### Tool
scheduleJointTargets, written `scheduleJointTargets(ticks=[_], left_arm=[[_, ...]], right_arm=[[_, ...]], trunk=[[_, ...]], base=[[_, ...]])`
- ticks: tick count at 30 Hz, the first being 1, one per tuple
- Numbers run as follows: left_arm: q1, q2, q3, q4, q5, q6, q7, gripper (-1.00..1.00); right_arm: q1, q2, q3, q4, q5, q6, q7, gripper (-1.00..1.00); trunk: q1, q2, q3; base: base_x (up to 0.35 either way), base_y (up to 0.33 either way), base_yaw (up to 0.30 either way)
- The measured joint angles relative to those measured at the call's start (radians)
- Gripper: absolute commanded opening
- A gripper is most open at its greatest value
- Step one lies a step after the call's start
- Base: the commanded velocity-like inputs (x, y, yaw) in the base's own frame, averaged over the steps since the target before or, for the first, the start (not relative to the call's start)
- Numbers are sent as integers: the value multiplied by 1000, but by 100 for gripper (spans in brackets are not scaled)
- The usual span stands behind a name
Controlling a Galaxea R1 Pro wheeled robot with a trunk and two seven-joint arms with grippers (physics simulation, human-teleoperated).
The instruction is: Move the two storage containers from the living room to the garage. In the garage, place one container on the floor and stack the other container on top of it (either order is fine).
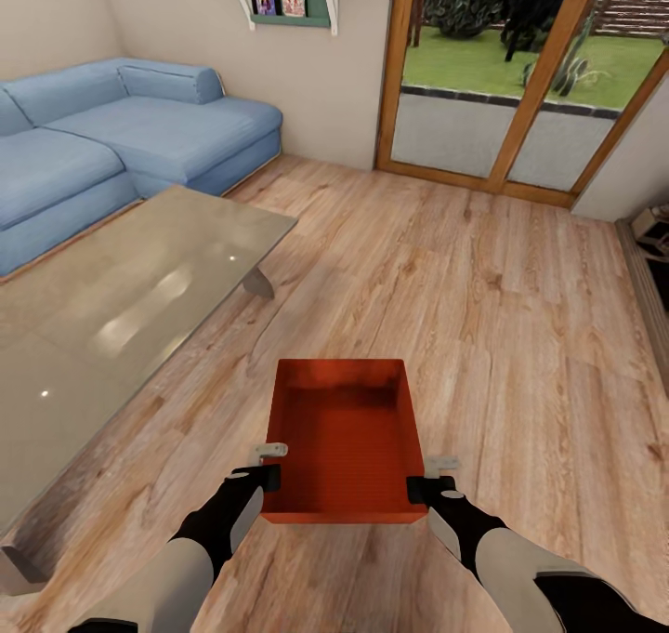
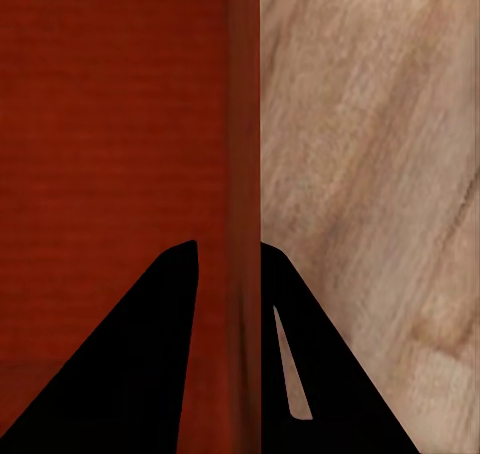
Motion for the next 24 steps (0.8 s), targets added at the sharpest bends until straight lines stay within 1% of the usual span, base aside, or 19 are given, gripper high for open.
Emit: scheduleJointTargets(ticks=[24], left_arm=[[0, -1, 0, 1, 0, -1, -1, -100]], right_arm=[[0, -3, 3, 1, -4, -3, 4, -100]], trunk=[[-92, 168, 75]], base=[[0, 0, 0]])
